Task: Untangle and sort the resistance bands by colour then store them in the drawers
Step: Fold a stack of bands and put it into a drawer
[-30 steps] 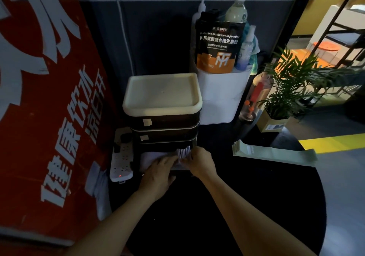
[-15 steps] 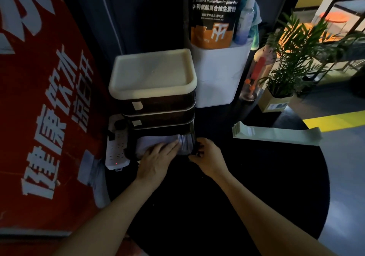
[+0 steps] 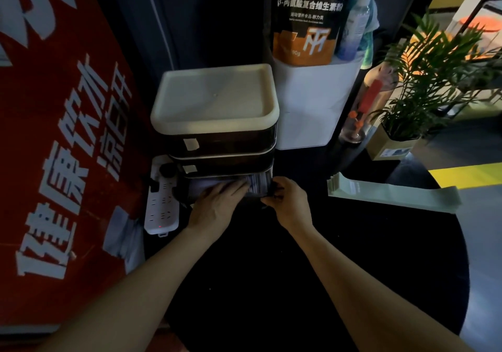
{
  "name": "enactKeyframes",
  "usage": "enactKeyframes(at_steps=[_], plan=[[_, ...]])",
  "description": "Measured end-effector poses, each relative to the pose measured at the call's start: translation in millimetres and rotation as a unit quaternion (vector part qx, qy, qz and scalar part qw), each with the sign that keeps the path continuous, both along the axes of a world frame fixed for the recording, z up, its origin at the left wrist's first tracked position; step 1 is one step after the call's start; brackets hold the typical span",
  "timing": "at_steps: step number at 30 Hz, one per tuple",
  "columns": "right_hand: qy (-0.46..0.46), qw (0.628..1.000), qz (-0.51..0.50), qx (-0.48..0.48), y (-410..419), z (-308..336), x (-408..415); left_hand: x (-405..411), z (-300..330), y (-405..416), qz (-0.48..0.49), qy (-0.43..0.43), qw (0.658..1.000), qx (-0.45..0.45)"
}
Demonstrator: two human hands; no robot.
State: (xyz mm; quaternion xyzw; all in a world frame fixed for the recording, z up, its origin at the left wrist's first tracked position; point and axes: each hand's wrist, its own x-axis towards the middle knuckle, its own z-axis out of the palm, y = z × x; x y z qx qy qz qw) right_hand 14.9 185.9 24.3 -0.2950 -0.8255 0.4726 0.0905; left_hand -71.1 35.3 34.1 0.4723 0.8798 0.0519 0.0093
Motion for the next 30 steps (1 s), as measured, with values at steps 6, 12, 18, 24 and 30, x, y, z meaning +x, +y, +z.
enactKeyframes(at_steps=[6, 12, 18, 24, 30], plan=[[0.002, 1.000, -0.024, 0.021, 2.5, -3.9, -18.9, -10.1, 8.5, 5.1, 0.043, -0.008, 0.999, 0.002], [0.006, 0.998, -0.054, 0.010, 7.4, -6.3, -30.6, -12.9, -8.1, -27.8, 0.199, 0.003, 0.962, 0.187], [0.019, 0.997, -0.067, -0.033, 12.0, -11.1, -34.8, -30.0, -15.3, -41.5, 0.379, -0.072, 0.877, 0.286], [0.026, 0.998, -0.018, -0.056, 16.8, -2.7, -40.9, -53.4, -33.0, -42.2, 0.325, -0.262, 0.818, 0.395], [0.024, 0.997, -0.030, -0.071, 16.7, -10.6, -44.6, -59.4, -30.9, -42.0, 0.321, -0.341, 0.770, 0.434]])
